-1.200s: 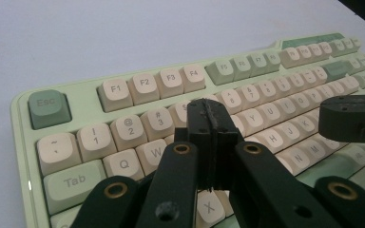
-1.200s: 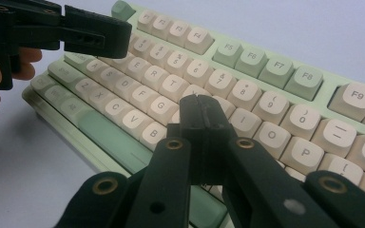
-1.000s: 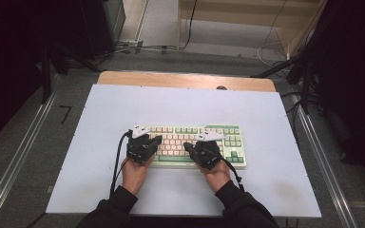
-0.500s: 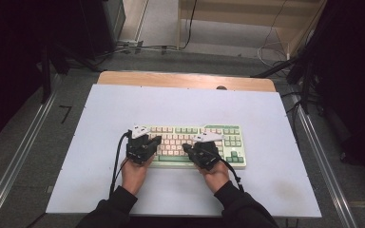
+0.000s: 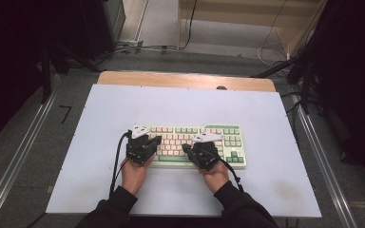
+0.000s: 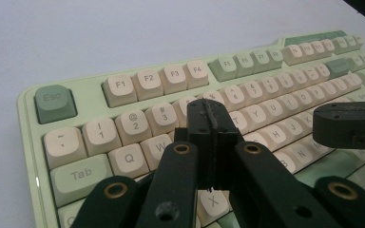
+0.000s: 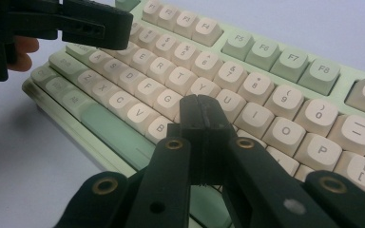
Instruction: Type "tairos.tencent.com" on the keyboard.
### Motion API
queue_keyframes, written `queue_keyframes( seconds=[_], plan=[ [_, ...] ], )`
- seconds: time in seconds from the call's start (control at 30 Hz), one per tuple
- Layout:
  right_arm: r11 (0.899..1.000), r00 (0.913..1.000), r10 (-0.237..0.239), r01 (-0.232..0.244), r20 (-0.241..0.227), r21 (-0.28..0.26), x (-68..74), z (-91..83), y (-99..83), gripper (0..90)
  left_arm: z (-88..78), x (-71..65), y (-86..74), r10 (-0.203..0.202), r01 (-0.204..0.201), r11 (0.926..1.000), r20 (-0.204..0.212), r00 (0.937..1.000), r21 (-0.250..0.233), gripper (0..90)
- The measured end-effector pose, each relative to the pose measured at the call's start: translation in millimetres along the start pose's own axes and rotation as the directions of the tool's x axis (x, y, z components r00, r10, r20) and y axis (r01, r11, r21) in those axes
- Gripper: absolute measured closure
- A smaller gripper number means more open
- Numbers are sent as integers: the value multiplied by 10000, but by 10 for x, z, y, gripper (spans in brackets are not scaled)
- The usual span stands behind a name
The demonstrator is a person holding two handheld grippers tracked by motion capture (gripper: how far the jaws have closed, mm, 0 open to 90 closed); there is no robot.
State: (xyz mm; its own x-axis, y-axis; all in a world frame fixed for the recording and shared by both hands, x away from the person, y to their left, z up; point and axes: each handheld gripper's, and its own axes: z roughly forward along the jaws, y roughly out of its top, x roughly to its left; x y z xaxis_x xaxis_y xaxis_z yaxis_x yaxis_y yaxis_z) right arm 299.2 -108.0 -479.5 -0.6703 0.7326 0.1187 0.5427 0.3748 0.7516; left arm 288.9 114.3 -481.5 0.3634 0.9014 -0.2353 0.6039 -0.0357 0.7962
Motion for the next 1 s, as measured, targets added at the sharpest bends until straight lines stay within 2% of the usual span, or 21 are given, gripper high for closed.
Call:
queue_keyframes(
  seconds=[0.3,0.6,0.83,1.0],
  plan=[
    [10000,10000,-14,14,3,68,17,25,-14,877,-1,0,0,-6,6,10000,19,10000,5,900],
    [9988,9998,-218,217,10,432,43,120,-51,878,11,-6,-3,27,-28,10000,39,10000,62,900],
    [9999,10000,-60,60,-9,115,33,58,-23,877,21,-30,0,44,-45,10000,107,9999,52,900],
    [9999,10000,5,-5,-17,132,25,34,-21,877,32,-53,2,74,-75,10000,148,9999,50,900]
  ],
)
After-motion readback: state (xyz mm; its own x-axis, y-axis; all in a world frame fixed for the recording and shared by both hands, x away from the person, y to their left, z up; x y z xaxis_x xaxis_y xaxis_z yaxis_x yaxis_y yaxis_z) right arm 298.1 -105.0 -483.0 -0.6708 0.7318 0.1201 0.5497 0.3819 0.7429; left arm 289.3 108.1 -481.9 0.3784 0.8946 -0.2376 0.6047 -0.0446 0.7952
